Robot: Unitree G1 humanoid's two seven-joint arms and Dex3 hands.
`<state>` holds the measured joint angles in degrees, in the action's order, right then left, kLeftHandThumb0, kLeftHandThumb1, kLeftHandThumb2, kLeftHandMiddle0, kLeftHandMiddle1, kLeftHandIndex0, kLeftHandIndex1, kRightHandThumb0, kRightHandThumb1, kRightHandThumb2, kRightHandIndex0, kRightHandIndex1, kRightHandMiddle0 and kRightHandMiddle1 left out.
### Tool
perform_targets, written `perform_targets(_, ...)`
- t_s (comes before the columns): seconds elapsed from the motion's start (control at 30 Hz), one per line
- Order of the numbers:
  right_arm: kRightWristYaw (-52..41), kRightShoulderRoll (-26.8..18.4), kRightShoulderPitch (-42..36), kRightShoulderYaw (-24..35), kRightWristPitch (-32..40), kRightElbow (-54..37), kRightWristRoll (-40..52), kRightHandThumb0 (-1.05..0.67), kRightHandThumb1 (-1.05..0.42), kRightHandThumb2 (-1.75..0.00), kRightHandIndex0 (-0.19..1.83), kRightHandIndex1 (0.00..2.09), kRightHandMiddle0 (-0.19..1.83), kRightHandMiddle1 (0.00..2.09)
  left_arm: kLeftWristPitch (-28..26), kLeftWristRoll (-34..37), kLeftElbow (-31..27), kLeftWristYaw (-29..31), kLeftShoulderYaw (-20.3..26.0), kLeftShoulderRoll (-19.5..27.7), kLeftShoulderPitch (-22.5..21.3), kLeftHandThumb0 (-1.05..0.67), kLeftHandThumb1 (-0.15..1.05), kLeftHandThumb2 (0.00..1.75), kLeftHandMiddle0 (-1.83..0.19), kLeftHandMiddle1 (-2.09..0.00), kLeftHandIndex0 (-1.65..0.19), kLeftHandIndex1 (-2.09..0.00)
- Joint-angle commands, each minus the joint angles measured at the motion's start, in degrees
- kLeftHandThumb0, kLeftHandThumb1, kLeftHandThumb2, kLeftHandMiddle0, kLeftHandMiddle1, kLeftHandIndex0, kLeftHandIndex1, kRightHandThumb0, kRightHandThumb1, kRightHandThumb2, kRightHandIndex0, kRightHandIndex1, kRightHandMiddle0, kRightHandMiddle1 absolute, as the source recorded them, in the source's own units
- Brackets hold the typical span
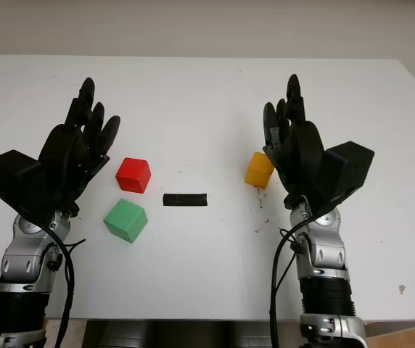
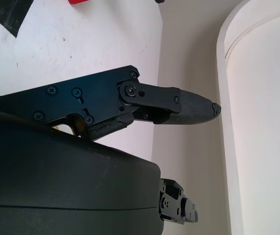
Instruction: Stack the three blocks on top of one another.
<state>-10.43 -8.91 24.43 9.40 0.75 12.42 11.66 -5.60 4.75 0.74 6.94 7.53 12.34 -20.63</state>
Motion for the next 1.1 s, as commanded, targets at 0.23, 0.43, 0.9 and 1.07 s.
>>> perform_targets(0.23,0.99,-1.42,2.47,0.69,0.39,0.2,-0.6,-0.67,-1.05,-0.47,-0.19,0.0,-0.19,0.0,-0.29,-3.18,0.95,1.5,-0.22,5.77,-6.66,-0.61,1.05,0.26,-0.03,-0.1,0.02,-0.1)
perform_targets(0.43,0.92,-2.1,0.65,0.84,1.23,-2.96,-0.53,-0.67,-1.05,-0.47,-0.19,0.01,-0.19,0.01,2.84,-7.26,1.35,4.53,-1.32,11.3,-8.62,-0.6,1.05,0.2,-0.19,-0.14,-0.12,-0.16)
perform_targets(0.9,0.79,-1.92,0.76,0.29,2.25,-3.25,-0.42,-0.65,-1.05,-0.46,-0.19,0.0,-0.19,0.0,7.44,-26.34,6.31,28.18,-13.85,35.55,-23.89,-0.53,0.89,0.04,-0.29,-0.07,-0.36,-0.21)
perform_targets(1.07,1.02,-1.84,1.0,-0.2,2.44,-3.21,-0.71,-0.65,-1.05,-0.48,-0.19,0.0,-0.19,0.0,10.68,-33.34,5.58,29.27,-17.31,37.14,-24.37,-0.62,0.92,0.06,-0.25,-0.05,-0.39,-0.2)
